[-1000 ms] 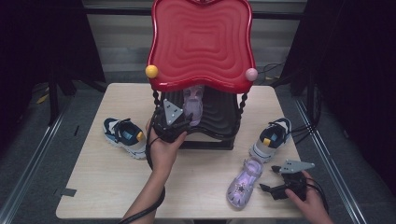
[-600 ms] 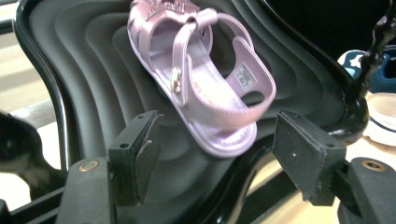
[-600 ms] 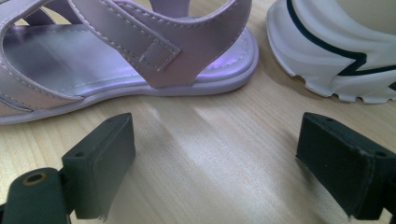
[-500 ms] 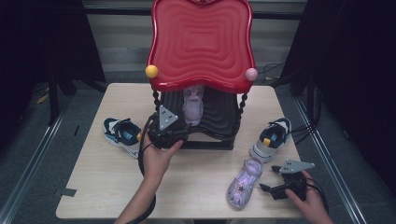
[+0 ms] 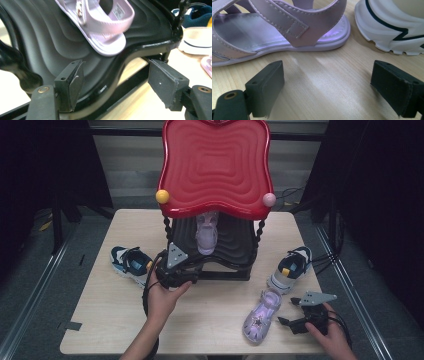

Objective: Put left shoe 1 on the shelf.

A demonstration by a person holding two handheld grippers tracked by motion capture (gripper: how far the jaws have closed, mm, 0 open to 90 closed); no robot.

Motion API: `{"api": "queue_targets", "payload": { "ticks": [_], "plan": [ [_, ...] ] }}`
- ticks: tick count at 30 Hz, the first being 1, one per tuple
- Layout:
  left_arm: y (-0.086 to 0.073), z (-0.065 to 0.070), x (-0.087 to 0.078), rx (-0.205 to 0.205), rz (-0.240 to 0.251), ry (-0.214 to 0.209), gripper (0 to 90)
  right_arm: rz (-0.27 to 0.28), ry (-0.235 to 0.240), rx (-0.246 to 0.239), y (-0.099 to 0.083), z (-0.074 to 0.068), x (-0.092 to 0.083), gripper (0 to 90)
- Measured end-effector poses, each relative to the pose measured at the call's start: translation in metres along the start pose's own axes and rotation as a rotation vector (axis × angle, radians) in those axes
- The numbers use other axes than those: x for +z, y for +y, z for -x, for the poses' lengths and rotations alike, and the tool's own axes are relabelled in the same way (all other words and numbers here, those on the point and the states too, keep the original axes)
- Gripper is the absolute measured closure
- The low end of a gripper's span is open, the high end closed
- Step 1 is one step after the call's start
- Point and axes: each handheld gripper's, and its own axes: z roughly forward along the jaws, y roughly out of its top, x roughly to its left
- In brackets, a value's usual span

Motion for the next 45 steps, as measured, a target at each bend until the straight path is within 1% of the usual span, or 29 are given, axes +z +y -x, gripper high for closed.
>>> {"api": "queue_targets", "payload": {
  "ticks": [6,8,11,18,20,21,27,28,29,31,32,33,36,40,41,43,45],
  "plan": [
    [-0.012,-0.003,0.0,-0.009,-0.028,-0.035,28.3,0.0,0.0,0.001,0.0,0.0,0.0,10.8],
    [-0.018,-0.004,0.0,-0.011,-0.039,-0.043,28.3,0.0,0.0,0.0,0.0,0.0,0.0,10.8],
    [-0.024,-0.006,-0.002,0.003,-0.042,-0.046,27.2,0.0,0.0,0.0,0.0,0.0,0.0,10.8],
    [-0.035,-0.007,-0.006,-0.012,-0.066,-0.072,27.1,0.0,0.0,0.0,0.0,0.0,0.0,10.8],
    [-0.039,-0.007,-0.006,-0.003,-0.076,-0.084,26.9,0.0,0.0,0.0,0.0,0.0,0.0,10.8],
    [-0.042,-0.007,-0.007,-0.006,-0.077,-0.089,26.8,0.0,0.0,0.001,0.0,0.0,0.0,10.8],
    [-0.054,-0.007,-0.005,0.0,-0.104,-0.134,25.9,0.0,0.0,0.0,0.0,0.0,0.0,10.8],
    [-0.056,-0.008,-0.005,0.007,-0.108,-0.138,25.8,0.0,0.0,0.0,0.0,0.0,0.0,10.8],
    [-0.058,-0.008,-0.005,0.0,-0.108,-0.146,25.8,0.0,0.0,0.001,0.0,0.0,0.0,10.8],
    [-0.062,-0.009,-0.005,0.012,-0.116,-0.151,25.6,0.0,0.0,0.0,0.0,0.0,0.0,10.8],
    [-0.063,-0.01,-0.005,0.007,-0.117,-0.15,25.5,0.0,0.0,0.0,0.0,0.0,0.0,10.8],
    [-0.065,-0.01,-0.005,-0.006,-0.119,-0.156,25.5,0.0,0.0,0.001,0.0,0.0,0.0,10.9],
    [-0.069,-0.01,-0.004,0.004,-0.132,-0.16,25.5,0.0,0.0,0.001,0.0,0.0,0.0,10.8],
    [-0.079,-0.011,-0.001,0.004,-0.155,-0.182,25.4,0.0,-0.001,0.0,0.0,0.0,0.0,10.8],
    [-0.081,-0.011,0.0,0.012,-0.163,-0.192,25.3,0.0,-0.001,0.0,0.0,0.0,0.0,10.8],
    [-0.085,-0.011,0.0,0.016,-0.169,-0.209,24.5,-0.001,-0.001,0.001,0.0,0.0,0.0,10.8],
    [-0.089,-0.01,0.002,0.009,-0.171,-0.219,24.5,0.0,-0.001,0.0,0.0,0.0,0.0,10.8]
  ]
}}
